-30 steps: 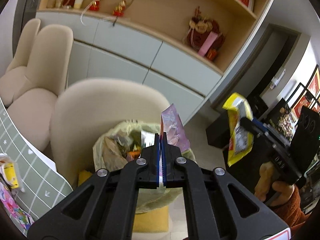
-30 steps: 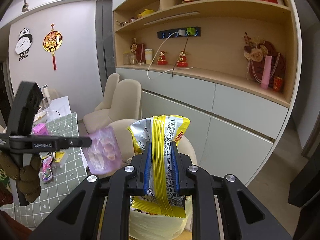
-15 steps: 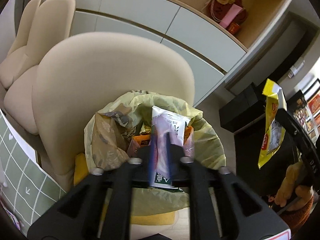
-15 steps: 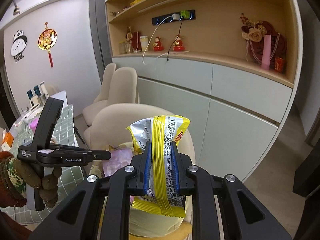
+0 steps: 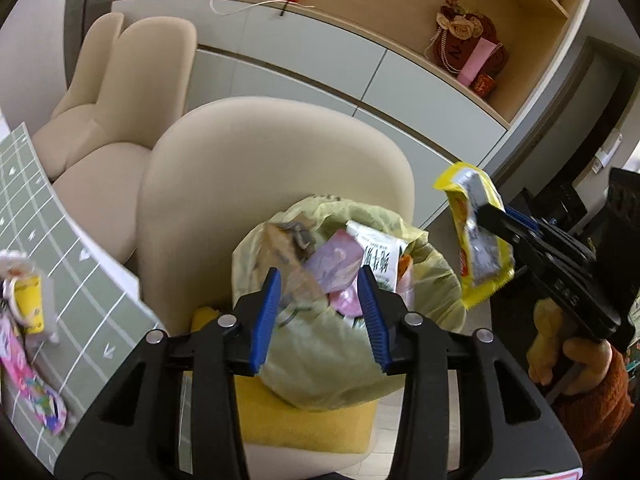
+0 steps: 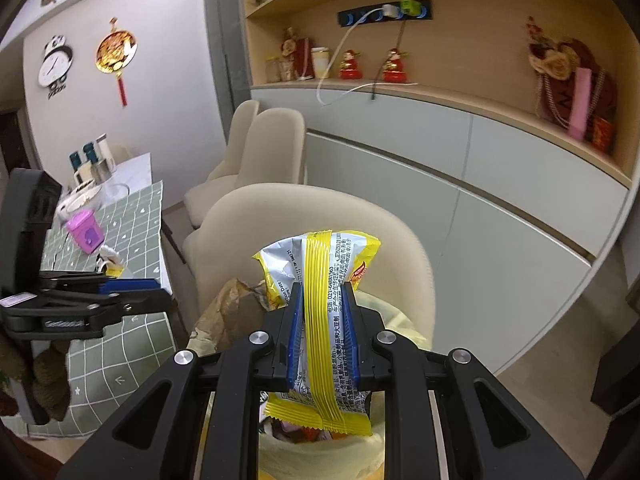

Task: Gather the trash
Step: 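Lower both items into the bin and open both grippers, then move both grippers back toward the pink chip bag and pink packet, then grasp the pink chip bag with the left gripper while the right grasps the pink Kleenex packet, then lift the chip bag and Kleenex packet and carry both over the bin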

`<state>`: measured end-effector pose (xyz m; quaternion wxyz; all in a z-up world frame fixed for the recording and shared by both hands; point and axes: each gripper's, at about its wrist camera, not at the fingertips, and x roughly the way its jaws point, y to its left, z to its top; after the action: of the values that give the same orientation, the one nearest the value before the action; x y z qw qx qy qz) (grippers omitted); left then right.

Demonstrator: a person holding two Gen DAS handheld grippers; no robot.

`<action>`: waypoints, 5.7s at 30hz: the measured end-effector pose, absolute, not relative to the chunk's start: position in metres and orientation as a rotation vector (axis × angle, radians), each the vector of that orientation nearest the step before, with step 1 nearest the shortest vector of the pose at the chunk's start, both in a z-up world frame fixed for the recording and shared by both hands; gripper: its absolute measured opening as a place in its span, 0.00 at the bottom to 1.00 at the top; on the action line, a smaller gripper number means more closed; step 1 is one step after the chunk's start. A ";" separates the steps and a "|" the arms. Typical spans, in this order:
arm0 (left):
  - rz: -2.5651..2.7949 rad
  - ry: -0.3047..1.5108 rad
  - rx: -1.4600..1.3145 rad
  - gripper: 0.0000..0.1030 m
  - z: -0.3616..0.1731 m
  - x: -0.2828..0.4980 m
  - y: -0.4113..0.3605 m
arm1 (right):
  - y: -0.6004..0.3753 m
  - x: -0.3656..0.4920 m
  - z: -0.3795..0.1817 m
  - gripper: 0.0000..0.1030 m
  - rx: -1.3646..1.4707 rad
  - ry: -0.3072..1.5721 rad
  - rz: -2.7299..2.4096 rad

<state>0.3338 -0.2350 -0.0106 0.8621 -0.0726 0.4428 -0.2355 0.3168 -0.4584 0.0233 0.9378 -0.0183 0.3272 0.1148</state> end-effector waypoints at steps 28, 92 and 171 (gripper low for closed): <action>-0.323 1.006 -0.247 0.40 -0.023 0.273 -0.134 | -0.425 0.334 -0.037 0.40 -0.002 0.833 0.270; 0.065 1.050 -0.304 0.34 -0.100 0.160 0.163 | -0.079 0.306 -0.101 0.66 -0.086 0.921 0.595; -0.162 0.867 -0.229 0.08 -0.027 0.201 0.085 | -0.152 0.224 -0.008 0.06 -0.099 0.756 0.415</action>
<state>0.2005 0.0847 -0.0269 0.8979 -0.1108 0.4187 -0.0784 0.2236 -0.1516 -0.0080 0.9073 -0.0479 0.3663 0.2009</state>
